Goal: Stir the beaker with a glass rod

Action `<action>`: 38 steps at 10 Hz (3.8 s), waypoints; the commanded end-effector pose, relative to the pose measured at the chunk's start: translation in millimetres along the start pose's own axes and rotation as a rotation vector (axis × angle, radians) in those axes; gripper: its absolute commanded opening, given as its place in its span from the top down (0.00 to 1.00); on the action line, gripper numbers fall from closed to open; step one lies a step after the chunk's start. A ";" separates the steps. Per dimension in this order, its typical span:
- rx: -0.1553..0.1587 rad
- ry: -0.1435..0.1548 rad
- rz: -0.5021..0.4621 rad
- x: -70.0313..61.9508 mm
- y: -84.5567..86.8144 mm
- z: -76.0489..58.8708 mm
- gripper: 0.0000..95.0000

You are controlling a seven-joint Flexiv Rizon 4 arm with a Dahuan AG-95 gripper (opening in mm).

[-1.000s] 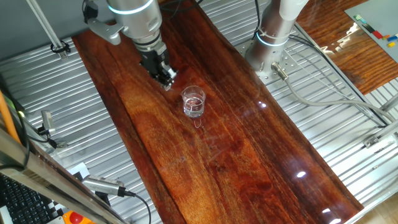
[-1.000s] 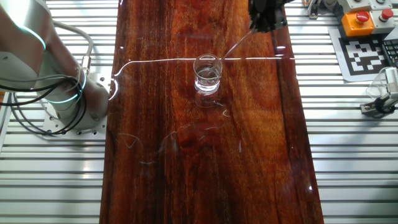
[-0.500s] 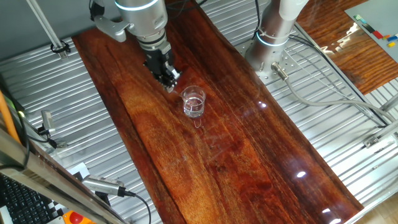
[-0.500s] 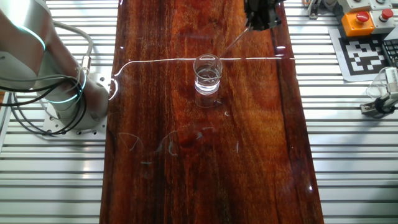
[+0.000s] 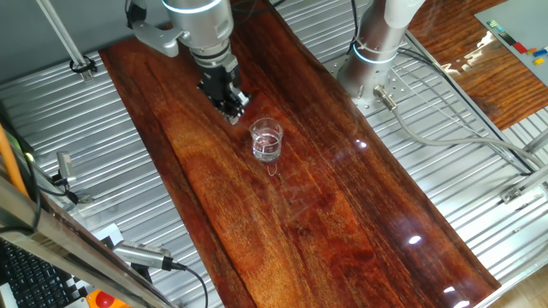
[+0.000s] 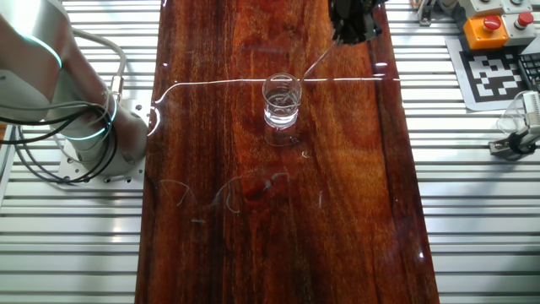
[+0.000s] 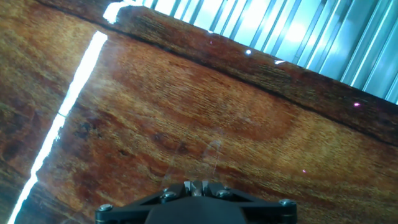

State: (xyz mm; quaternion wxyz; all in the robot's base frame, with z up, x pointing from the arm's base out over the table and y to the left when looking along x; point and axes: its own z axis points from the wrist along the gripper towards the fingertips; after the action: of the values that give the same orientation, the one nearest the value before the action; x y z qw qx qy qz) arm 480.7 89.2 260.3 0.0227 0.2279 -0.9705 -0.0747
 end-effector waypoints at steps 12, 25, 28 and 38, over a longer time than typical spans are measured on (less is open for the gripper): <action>0.006 -0.007 0.031 -1.7 6.6 -4.9 1.00; 0.009 -0.010 0.026 2.6 10.4 0.6 1.00; 0.011 -0.018 0.018 -11.8 8.4 2.9 1.00; 0.010 -0.006 0.008 -4.9 12.0 8.9 1.00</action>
State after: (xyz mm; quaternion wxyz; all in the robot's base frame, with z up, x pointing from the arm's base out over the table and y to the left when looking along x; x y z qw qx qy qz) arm 479.2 102.6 253.1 0.0173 0.2204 -0.9727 -0.0700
